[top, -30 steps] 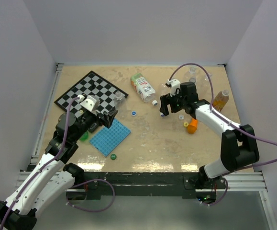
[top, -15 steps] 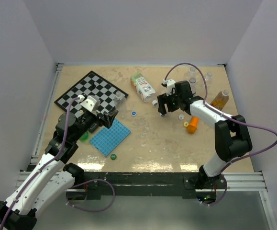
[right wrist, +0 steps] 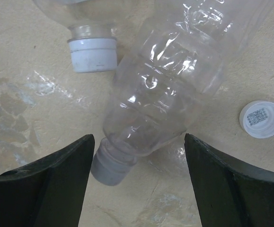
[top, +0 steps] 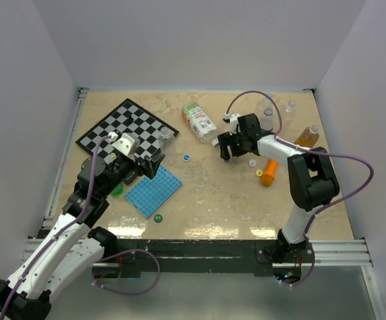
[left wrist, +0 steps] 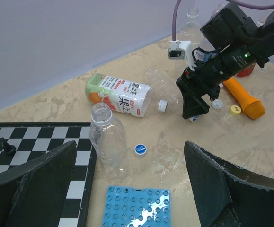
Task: Unscrew the bottle caps
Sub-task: Pick up the plastic bottle at the center of the board.
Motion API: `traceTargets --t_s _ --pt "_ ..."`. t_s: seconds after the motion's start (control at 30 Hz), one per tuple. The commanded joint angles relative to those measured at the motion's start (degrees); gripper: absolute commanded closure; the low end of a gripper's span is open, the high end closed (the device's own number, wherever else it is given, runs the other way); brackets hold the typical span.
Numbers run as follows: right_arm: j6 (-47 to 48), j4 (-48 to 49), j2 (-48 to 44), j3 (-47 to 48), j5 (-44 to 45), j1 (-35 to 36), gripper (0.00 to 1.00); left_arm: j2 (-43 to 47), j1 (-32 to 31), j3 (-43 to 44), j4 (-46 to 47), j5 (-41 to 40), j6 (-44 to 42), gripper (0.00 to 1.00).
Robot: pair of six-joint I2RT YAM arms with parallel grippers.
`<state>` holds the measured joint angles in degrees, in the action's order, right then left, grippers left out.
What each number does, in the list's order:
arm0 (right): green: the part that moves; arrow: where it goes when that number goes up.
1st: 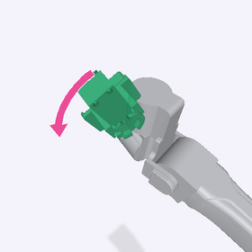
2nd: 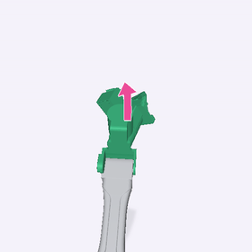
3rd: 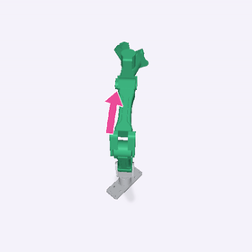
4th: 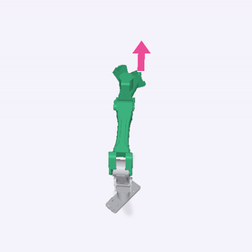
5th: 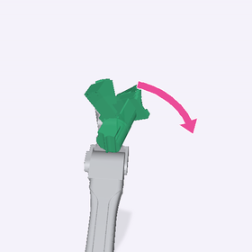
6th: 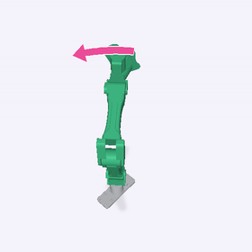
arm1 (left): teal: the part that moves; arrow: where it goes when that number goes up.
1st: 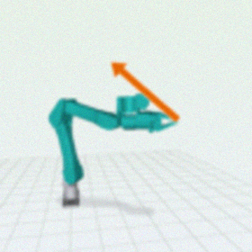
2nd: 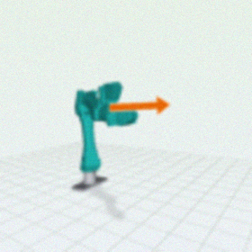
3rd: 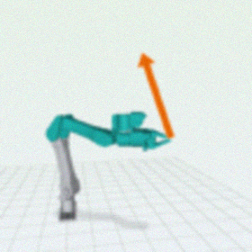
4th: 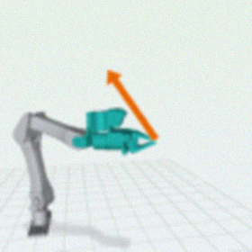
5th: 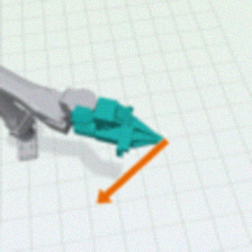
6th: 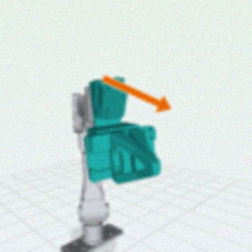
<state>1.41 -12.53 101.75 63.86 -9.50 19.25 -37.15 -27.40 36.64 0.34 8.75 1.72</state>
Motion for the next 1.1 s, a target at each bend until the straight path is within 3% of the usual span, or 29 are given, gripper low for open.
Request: traceTargets --t_s 0.0,0.67,0.7,1.07 --pt "-1.1 -0.3 1.8 3.0 2.7 0.4 0.21 0.4 0.2 -0.2 2.6 0.7 -1.1 0.00" --pt "-1.1 -0.2 -0.1 1.7 5.8 0.4 0.41 0.3 0.2 -0.2 2.6 0.7 -1.3 0.00" --pt "-1.1 -0.1 -0.6 1.5 5.6 0.4 0.47 0.3 0.2 -0.1 2.5 0.8 -1.2 0.00" --pt "-0.5 -0.6 -3.0 0.5 4.7 0.2 0.73 0.3 0.3 -0.3 2.5 0.9 -1.4 0.00"
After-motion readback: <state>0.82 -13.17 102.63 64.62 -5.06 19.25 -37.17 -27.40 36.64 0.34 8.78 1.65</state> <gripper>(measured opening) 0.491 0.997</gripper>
